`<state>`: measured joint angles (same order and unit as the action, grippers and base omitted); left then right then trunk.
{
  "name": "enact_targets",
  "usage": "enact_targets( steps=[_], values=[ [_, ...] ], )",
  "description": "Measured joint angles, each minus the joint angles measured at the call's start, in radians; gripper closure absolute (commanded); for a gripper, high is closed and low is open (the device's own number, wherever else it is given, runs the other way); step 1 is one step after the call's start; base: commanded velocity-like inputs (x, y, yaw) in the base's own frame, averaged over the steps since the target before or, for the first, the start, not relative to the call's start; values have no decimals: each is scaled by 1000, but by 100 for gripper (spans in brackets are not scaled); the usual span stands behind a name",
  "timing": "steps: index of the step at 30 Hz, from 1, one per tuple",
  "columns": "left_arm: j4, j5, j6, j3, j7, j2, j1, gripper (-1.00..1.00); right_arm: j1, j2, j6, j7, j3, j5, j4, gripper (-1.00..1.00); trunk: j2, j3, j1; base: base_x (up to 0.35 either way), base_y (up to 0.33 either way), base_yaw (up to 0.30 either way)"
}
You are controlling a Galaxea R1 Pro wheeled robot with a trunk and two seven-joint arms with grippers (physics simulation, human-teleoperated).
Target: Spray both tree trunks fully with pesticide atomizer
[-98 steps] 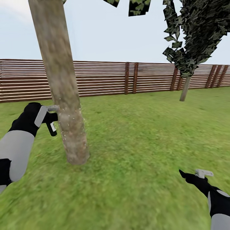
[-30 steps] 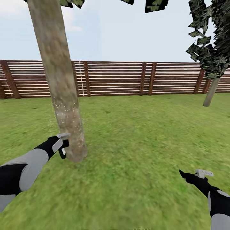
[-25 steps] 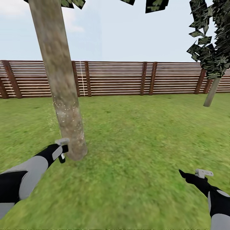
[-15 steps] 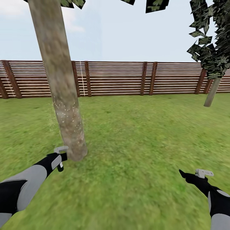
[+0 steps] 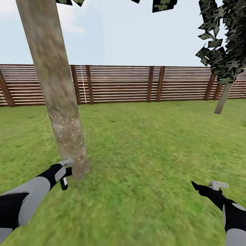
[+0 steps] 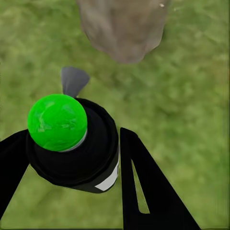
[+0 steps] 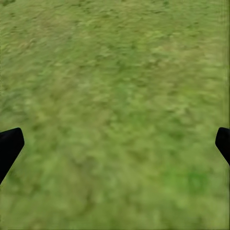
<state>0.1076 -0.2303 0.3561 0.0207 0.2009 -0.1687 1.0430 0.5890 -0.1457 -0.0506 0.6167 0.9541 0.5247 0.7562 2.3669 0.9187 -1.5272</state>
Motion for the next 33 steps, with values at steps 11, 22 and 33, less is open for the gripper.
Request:
enact_targets(
  steps=[11, 22, 33],
  values=[
    [-1, 1, 17, -2, 0, -14, 0, 100, 0, 0, 0, -1, 0, 0, 0, -100, 0, 0, 0, 81, 102, -1],
    [-1, 2, -12, -2, -4, 1, 0, 100, 0, 0, 0, -2, 0, 0, -1, -100, 0, 0, 0, 109, 6, 0],
    [-2, 1, -89, -1, -4, -20, -3, 100, 0, 0, 0, -2, 0, 0, -2, -100, 0, 0, 0, 1, 0, 0]
  ],
)
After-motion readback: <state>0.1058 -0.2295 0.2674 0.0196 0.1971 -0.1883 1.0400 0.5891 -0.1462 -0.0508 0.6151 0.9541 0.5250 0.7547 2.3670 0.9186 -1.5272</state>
